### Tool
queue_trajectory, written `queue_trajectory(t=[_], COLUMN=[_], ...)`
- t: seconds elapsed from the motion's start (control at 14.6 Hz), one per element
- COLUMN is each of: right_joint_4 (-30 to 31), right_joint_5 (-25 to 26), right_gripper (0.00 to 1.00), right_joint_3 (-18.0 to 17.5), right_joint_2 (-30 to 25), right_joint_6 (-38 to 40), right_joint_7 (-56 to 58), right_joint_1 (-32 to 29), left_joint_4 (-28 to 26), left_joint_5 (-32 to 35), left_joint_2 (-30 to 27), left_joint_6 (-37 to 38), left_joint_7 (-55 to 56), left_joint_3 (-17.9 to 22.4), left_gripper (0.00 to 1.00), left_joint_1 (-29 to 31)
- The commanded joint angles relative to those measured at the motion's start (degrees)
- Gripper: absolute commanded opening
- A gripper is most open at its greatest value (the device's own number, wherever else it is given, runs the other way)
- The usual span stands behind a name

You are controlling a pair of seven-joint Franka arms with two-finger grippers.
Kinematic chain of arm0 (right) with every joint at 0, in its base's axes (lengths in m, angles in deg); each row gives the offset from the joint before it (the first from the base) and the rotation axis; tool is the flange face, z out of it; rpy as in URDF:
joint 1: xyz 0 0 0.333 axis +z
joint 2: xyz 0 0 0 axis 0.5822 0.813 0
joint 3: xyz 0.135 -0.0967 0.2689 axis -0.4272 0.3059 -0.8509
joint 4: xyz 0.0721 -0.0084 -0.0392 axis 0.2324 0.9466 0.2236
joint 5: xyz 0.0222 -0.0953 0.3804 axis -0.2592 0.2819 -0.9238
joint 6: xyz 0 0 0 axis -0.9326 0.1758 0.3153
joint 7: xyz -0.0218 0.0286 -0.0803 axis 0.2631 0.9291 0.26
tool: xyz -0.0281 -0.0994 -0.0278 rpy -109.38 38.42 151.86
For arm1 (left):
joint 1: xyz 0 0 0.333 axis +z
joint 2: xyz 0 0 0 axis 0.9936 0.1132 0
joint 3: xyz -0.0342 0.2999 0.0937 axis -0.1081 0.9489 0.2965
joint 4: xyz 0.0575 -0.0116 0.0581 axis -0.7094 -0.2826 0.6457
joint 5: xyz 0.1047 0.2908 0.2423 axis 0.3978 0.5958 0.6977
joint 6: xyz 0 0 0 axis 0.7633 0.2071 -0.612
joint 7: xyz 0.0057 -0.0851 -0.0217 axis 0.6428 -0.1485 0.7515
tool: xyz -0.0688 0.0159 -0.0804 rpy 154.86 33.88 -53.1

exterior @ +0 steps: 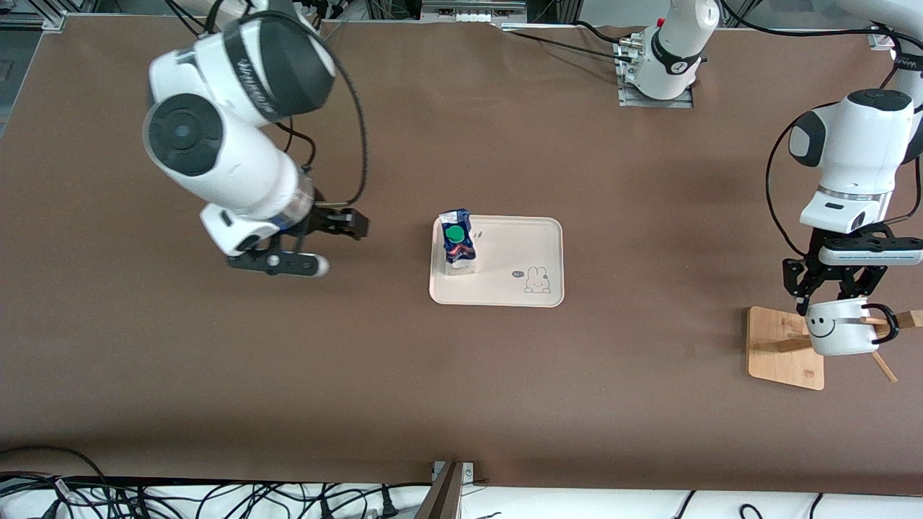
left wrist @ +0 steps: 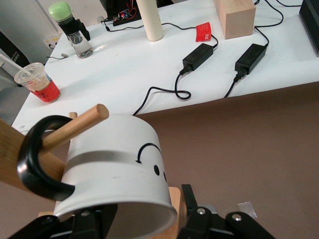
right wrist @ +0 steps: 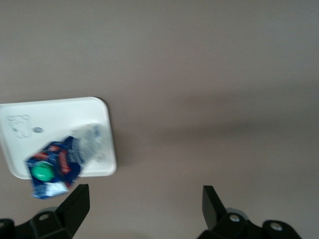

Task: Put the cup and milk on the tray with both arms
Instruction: 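Withdraw the right gripper while the left gripper lifts the mug off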

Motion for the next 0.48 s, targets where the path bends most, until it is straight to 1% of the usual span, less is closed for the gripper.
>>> queue_trajectory(t=[0.0,0.07,0.14,0.27,0.34,0.41], right_joint_4=[1.2,1.7,2.7,2.8,2.7,2.4], right_joint_5=[6.0,9.8,12.4,12.9,12.4,10.6], right_gripper=[1.0,1.0,1.0,1.0,1.0,1.0], right_joint_3=[4.7,4.9,4.9,5.0,5.1,5.5], right_joint_2=[-0.9,-0.7,-0.4,-0.4,-0.7,-1.1], right_joint_6=[6.6,6.6,5.5,0.2,-1.7,-2.4], right_joint_7=[6.1,8.4,9.8,9.8,9.9,10.0], right_joint_1=[0.4,0.1,-1.0,-4.2,-6.5,-8.8], left_joint_4=[0.3,0.2,0.2,0.2,0.2,0.2], left_joint_5=[0.8,0.8,0.8,0.9,0.9,0.9], left_joint_2=[-0.5,-0.5,-0.5,-0.4,-0.5,-0.5], left_joint_6=[-0.1,-0.1,-0.1,-0.1,-0.1,0.0], left_joint_7=[0.3,0.3,0.3,0.3,0.3,0.3], left_joint_3=[0.2,0.2,0.2,0.2,0.2,0.2], left_gripper=[0.53,0.5,0.48,0.36,0.26,0.14], left_joint_1=[0.1,0.1,0.1,0.1,0.1,0.1])
